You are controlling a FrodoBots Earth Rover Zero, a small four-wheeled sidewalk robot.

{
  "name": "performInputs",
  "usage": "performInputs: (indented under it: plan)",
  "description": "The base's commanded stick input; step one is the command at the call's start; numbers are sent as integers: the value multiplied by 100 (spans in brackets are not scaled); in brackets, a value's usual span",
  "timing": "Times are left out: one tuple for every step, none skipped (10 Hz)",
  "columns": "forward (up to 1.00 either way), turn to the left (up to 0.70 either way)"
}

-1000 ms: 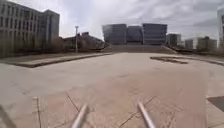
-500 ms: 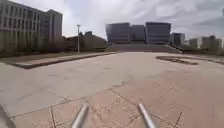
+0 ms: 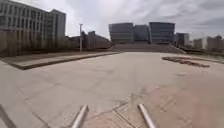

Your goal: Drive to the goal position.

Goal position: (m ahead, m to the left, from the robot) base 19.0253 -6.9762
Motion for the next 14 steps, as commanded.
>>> performInputs:
  plan:
    - [100,-27]
    - [100,-27]
    - [100,-27]
    - [100,-27]
    - [100,-27]
    - [100,-27]
    - [100,-27]
    - [100,-27]
    - [100,-27]
    - [100,-27]
    - [100,-27]
    - [100,-27]
    - [100,-27]
    - [100,-27]
